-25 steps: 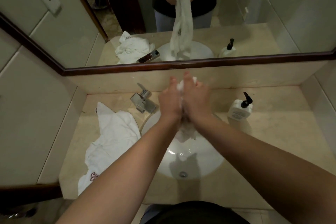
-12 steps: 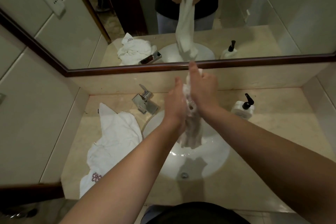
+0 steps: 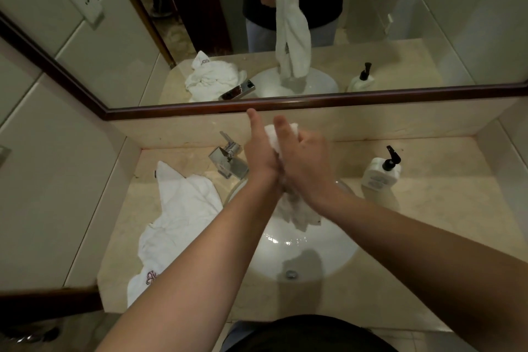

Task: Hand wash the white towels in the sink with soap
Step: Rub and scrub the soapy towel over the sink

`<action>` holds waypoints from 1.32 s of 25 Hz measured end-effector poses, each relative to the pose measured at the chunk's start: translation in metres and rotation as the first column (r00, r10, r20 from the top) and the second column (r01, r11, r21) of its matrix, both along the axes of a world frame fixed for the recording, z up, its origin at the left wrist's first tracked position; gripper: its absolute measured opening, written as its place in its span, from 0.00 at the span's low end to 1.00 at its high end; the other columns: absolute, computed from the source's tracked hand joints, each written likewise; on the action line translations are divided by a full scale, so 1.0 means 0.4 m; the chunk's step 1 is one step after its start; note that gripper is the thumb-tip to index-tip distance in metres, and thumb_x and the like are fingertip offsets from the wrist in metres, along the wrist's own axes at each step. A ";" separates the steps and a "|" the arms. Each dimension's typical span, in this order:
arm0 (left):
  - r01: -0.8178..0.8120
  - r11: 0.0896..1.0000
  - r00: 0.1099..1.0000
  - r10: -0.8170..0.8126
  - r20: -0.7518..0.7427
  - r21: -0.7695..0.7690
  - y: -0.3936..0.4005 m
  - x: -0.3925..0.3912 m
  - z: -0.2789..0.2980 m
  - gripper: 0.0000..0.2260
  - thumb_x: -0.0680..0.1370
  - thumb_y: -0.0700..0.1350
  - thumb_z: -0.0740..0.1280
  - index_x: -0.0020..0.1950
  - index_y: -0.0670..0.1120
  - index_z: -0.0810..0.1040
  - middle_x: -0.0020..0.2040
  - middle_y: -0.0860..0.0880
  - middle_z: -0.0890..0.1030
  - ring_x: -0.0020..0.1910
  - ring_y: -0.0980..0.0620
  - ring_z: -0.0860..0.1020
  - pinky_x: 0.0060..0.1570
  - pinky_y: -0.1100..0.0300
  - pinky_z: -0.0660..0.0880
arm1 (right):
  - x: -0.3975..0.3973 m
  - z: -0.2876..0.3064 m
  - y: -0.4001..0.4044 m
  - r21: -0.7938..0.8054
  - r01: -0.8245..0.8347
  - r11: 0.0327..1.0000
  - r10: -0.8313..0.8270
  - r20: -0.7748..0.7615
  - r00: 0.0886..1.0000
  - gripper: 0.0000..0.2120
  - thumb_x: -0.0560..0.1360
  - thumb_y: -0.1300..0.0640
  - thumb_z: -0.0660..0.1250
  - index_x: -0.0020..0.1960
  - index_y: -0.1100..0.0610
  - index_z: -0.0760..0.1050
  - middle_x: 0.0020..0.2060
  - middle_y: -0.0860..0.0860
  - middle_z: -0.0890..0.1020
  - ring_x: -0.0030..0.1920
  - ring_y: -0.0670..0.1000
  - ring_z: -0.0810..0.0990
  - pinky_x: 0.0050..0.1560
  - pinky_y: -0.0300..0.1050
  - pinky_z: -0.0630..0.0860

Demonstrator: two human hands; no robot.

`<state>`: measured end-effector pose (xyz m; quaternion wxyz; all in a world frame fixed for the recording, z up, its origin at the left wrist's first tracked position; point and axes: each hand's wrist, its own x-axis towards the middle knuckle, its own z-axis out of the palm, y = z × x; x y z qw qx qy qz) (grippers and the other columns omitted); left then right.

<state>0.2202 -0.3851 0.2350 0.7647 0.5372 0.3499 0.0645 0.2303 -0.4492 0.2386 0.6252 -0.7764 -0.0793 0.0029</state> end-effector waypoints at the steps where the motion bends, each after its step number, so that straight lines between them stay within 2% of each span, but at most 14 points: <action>1: 0.043 0.999 0.999 -0.043 0.006 0.027 -0.007 -0.005 -0.001 0.43 0.69 0.79 0.56 0.46 0.37 0.81 0.42 0.36 0.83 0.42 0.43 0.83 0.50 0.47 0.81 | 0.019 0.009 -0.002 -0.005 0.026 1.000 -0.026 -0.002 1.000 0.28 0.81 0.43 0.60 0.25 0.54 0.67 0.19 0.46 0.69 0.21 0.43 0.67 0.27 0.38 0.64; 3: 0.070 0.994 0.997 -0.071 0.013 0.080 -0.011 -0.002 -0.008 0.45 0.62 0.83 0.55 0.44 0.41 0.81 0.41 0.36 0.83 0.41 0.43 0.82 0.49 0.47 0.80 | 0.041 0.022 -0.002 0.043 0.099 0.994 -0.097 -0.055 0.994 0.29 0.82 0.42 0.58 0.25 0.54 0.65 0.19 0.46 0.68 0.21 0.44 0.65 0.26 0.39 0.62; 5: -0.003 0.999 1.000 0.003 0.001 0.039 0.010 0.004 -0.007 0.36 0.71 0.78 0.55 0.31 0.44 0.73 0.29 0.42 0.77 0.30 0.46 0.77 0.37 0.55 0.76 | 0.005 0.014 0.014 0.057 0.061 0.997 -0.059 -0.031 0.998 0.29 0.81 0.41 0.57 0.24 0.53 0.65 0.19 0.46 0.68 0.21 0.43 0.66 0.26 0.38 0.62; 6: -0.030 1.000 0.999 0.030 0.021 0.007 0.020 0.002 -0.010 0.33 0.75 0.74 0.54 0.30 0.45 0.70 0.28 0.45 0.73 0.28 0.47 0.73 0.35 0.55 0.72 | -0.017 0.004 0.020 0.061 0.012 0.998 -0.011 -0.014 1.000 0.30 0.80 0.38 0.55 0.23 0.52 0.65 0.18 0.46 0.68 0.21 0.43 0.67 0.26 0.38 0.63; 9: 0.033 0.995 0.999 -0.034 0.015 0.094 -0.001 -0.014 -0.021 0.37 0.72 0.77 0.52 0.40 0.44 0.77 0.34 0.43 0.76 0.36 0.46 0.75 0.42 0.50 0.75 | -0.004 0.017 0.014 0.026 0.020 0.999 -0.019 -0.048 0.999 0.36 0.69 0.22 0.46 0.22 0.52 0.62 0.19 0.47 0.67 0.22 0.46 0.65 0.27 0.43 0.63; 11: 0.020 0.994 1.000 -0.022 0.015 0.103 0.000 -0.010 -0.022 0.36 0.71 0.78 0.53 0.36 0.45 0.76 0.33 0.44 0.77 0.35 0.46 0.76 0.43 0.50 0.76 | 0.011 0.017 0.016 0.024 0.056 0.998 -0.053 -0.094 0.994 0.37 0.65 0.20 0.44 0.23 0.52 0.61 0.19 0.48 0.67 0.22 0.46 0.65 0.26 0.42 0.62; 13: -0.042 0.999 0.999 0.042 0.017 0.023 0.023 -0.004 -0.013 0.31 0.77 0.72 0.53 0.30 0.48 0.69 0.28 0.47 0.72 0.31 0.48 0.72 0.37 0.55 0.72 | -0.017 0.013 0.026 -0.015 -0.008 1.000 0.006 -0.099 0.995 0.34 0.70 0.25 0.46 0.23 0.53 0.63 0.19 0.46 0.68 0.22 0.44 0.67 0.26 0.38 0.62; 15: -0.037 0.999 0.999 0.036 0.041 0.029 0.027 -0.005 -0.022 0.31 0.77 0.72 0.54 0.27 0.49 0.68 0.27 0.49 0.72 0.29 0.50 0.72 0.36 0.56 0.72 | -0.010 0.013 0.028 -0.022 -0.035 0.999 0.033 -0.116 0.993 0.32 0.76 0.31 0.49 0.24 0.53 0.64 0.19 0.46 0.69 0.22 0.44 0.67 0.26 0.39 0.64; 18: -0.004 0.998 0.999 0.001 0.036 0.066 0.028 0.000 -0.036 0.34 0.69 0.78 0.55 0.35 0.47 0.75 0.34 0.45 0.78 0.37 0.47 0.77 0.46 0.46 0.78 | 0.029 0.028 0.029 0.003 -0.005 1.000 0.005 -0.099 0.995 0.31 0.81 0.38 0.52 0.25 0.54 0.63 0.20 0.48 0.67 0.21 0.45 0.64 0.26 0.41 0.62; 21: -0.041 0.992 0.998 0.047 0.040 -0.122 0.068 0.011 -0.033 0.33 0.74 0.75 0.55 0.39 0.46 0.77 0.36 0.45 0.79 0.40 0.46 0.79 0.46 0.49 0.78 | 0.003 0.020 0.042 -0.072 -0.156 0.985 0.152 -0.050 0.987 0.29 0.80 0.39 0.57 0.26 0.56 0.66 0.20 0.47 0.66 0.21 0.43 0.63 0.24 0.37 0.59; 25: 0.089 0.996 0.993 -0.089 0.073 0.006 0.035 0.001 -0.017 0.39 0.67 0.81 0.55 0.47 0.46 0.78 0.44 0.37 0.82 0.45 0.46 0.79 0.52 0.48 0.77 | 0.051 0.043 0.033 0.058 -0.050 0.997 0.055 -0.089 0.995 0.30 0.80 0.39 0.59 0.27 0.59 0.67 0.20 0.48 0.65 0.20 0.45 0.62 0.24 0.38 0.60; 29: -0.060 0.997 0.997 0.062 0.051 -0.052 0.082 0.018 -0.001 0.34 0.74 0.75 0.54 0.38 0.44 0.74 0.33 0.45 0.78 0.37 0.48 0.78 0.42 0.54 0.76 | -0.009 0.034 0.051 0.007 -0.105 0.994 0.105 -0.044 0.994 0.29 0.79 0.41 0.59 0.26 0.58 0.66 0.20 0.48 0.66 0.21 0.43 0.63 0.24 0.36 0.60; 32: 0.080 0.992 0.996 -0.084 0.042 0.097 0.036 0.006 -0.021 0.44 0.62 0.84 0.53 0.46 0.45 0.79 0.43 0.36 0.82 0.43 0.45 0.80 0.51 0.47 0.78 | 0.053 0.046 0.041 0.074 0.032 0.997 -0.025 -0.087 0.996 0.30 0.81 0.41 0.57 0.26 0.56 0.64 0.19 0.47 0.66 0.21 0.45 0.63 0.26 0.39 0.61; 33: 0.072 0.992 0.996 -0.076 0.039 0.103 0.034 0.011 -0.023 0.43 0.62 0.84 0.53 0.46 0.46 0.79 0.44 0.35 0.81 0.44 0.43 0.81 0.53 0.47 0.77 | 0.057 0.041 0.042 0.080 0.063 0.995 -0.055 -0.100 0.993 0.30 0.82 0.41 0.56 0.25 0.55 0.63 0.19 0.45 0.65 0.20 0.44 0.62 0.25 0.38 0.60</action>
